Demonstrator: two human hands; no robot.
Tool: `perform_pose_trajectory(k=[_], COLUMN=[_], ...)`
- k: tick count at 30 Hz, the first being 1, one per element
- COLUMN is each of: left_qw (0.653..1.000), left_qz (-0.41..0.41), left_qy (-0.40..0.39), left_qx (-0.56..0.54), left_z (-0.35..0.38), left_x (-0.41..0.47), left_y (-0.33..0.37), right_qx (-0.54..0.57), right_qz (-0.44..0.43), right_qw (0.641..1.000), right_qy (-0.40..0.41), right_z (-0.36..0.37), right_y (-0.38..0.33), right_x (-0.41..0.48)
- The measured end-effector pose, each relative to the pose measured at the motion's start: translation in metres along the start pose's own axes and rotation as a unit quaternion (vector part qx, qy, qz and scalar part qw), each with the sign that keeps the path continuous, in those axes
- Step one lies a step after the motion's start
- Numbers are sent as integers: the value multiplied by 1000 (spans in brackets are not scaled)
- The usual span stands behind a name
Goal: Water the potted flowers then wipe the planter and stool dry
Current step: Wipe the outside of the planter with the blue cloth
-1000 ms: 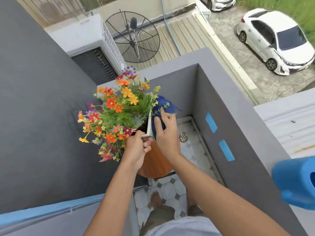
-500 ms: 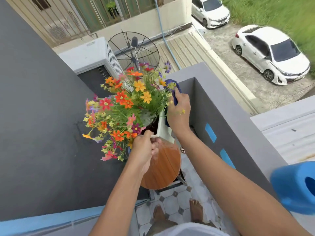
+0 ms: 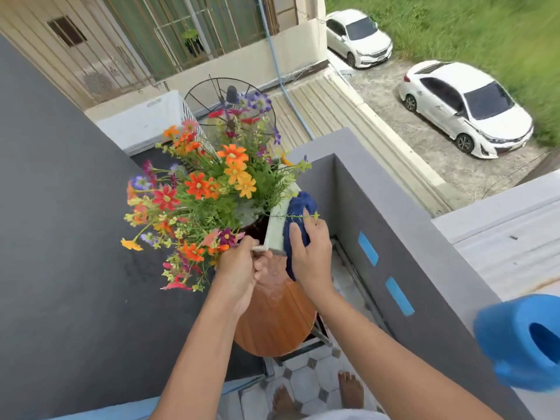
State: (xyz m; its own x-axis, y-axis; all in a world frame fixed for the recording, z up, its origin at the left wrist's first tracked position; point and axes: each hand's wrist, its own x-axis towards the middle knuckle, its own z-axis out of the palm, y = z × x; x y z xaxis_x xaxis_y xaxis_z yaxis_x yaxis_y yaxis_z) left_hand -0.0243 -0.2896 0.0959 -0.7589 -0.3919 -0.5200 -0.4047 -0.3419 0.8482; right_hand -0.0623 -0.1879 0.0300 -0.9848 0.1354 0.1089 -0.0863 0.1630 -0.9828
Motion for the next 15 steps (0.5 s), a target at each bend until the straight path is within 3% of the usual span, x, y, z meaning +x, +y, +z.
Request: perform_pose_trajectory(k=[7,11,15], left_qw=[999,998,998], left_qz=[13,7,22], left_qy=[-34,-60,-44], left_qx=[-16,-23,-48], left_z=[7,3,1], left_x=[-14,-20,-19], left_y=[11,12,18], right_qx=[22,-29,-34], right_qz=[-167,-82,0], right_qw=[985,996,999], right_qy=[42,28,17], right_z=[3,-1,0], right_y=[-54,-22,2], right_x=[46,80,52])
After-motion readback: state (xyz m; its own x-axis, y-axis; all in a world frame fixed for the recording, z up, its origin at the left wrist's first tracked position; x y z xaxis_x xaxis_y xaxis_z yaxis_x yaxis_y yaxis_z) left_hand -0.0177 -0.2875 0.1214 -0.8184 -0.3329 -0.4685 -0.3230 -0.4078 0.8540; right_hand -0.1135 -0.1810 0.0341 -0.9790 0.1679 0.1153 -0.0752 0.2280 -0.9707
